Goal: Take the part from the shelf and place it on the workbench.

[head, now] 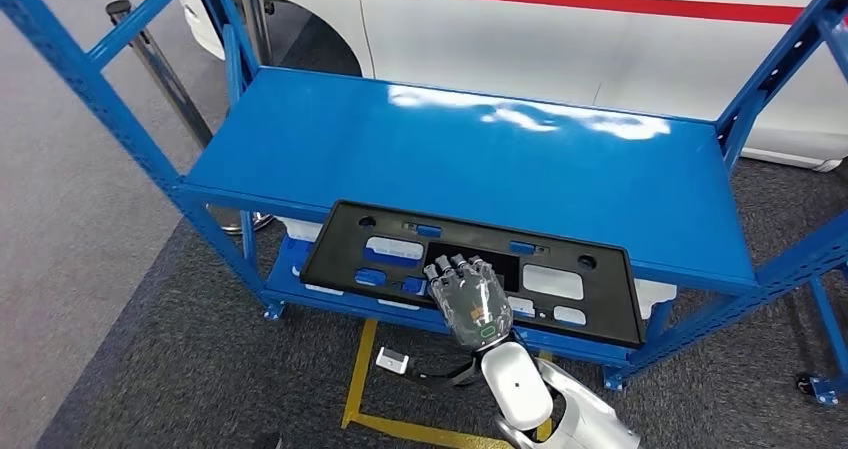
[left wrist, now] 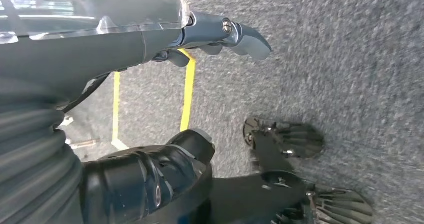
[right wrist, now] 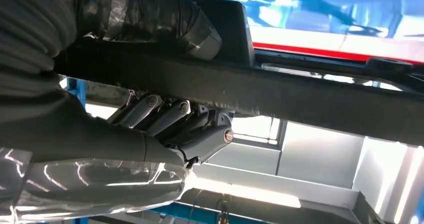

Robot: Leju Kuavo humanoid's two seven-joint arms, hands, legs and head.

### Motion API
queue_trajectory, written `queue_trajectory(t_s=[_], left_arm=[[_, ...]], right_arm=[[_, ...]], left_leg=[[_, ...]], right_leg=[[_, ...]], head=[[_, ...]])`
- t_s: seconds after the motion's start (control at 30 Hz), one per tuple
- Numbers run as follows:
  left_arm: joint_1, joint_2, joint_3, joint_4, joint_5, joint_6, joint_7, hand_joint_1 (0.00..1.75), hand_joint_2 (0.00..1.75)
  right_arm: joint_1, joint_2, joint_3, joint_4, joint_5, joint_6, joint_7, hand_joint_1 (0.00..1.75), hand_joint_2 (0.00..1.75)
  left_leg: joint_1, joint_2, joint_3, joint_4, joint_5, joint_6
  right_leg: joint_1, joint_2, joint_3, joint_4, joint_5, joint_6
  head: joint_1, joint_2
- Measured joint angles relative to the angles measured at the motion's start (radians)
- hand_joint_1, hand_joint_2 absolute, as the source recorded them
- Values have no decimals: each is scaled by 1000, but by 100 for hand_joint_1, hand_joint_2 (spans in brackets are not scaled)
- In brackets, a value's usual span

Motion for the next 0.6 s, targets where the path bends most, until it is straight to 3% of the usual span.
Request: queue_trajectory(t_s=[0.07,0.1,0.2,0.23,0.27,0.3,0.33,0.37,0.43,0.47,0.5,0.57,0.6], left_arm=[[1,-2,0,0,0,0,0,0,175],[1,-3,0,0,0,0,1,0,175],[1,-5,0,0,1,0,1,0,175],[1,-5,0,0,1,0,1,0,175],[1,-5,0,0,0,0,1,0,175],[1,-5,0,0,0,0,1,0,175],[1,-5,0,0,1,0,1,0,175],[1,-5,0,0,1,0,1,0,175],[0,-6,0,0,2,-1,1,0,175],[0,-6,0,0,4,-1,0,0,175],[0,-6,0,0,6,-1,0,0,175],[3,-6,0,0,8,-1,0,0,175],[4,-6,0,0,9,-1,0,0,175]], right_arm=[[0,0,2,1,0,0,1,166,175],[0,0,2,1,0,0,3,166,175],[0,-1,3,5,0,-1,10,166,175],[1,-1,4,7,0,-1,13,166,175],[1,-1,5,9,0,-1,14,166,175],[1,-1,6,11,0,-1,15,166,175],[1,-1,6,12,0,-1,16,166,175],[0,-1,6,13,0,-1,16,166,175],[-1,-1,6,13,0,-2,17,166,175],[-2,0,6,13,0,-2,18,166,175],[-2,0,7,14,0,-3,19,166,175],[-2,0,8,16,0,-3,19,166,175],[-1,1,8,17,0,-3,19,166,175]], left_leg=[[1,3,-11,-12,23,7],[4,5,-19,-17,38,13],[8,10,-62,-19,79,26],[8,10,-80,-15,91,25],[9,11,-98,-10,101,23],[10,11,-117,-3,110,20],[12,12,-136,6,118,16],[14,12,-153,17,123,11],[15,11,-181,41,132,0],[14,10,-190,48,138,-7],[13,10,-195,50,145,-13],[16,9,-203,48,155,-28],[19,8,-210,57,139,-34]], right_leg=[[-2,1,-4,-4,4,12],[-2,3,-10,10,-19,18],[-11,6,-45,156,-170,32],[-15,6,-52,218,-199,37],[-18,6,-51,263,-202,42],[-22,6,-38,280,-182,46],[-26,5,-10,267,-152,50],[-30,5,35,219,-131,53],[-30,6,130,88,-145,52],[-28,7,158,41,-163,46],[-23,7,167,18,-174,38],[-22,5,153,13,-161,17],[-23,4,143,12,-150,6]], head=[[0,0],[0,0],[1,0],[1,0],[1,0],[1,0],[1,0],[1,0],[1,0],[1,0],[0,0],[0,0],[0,0]])
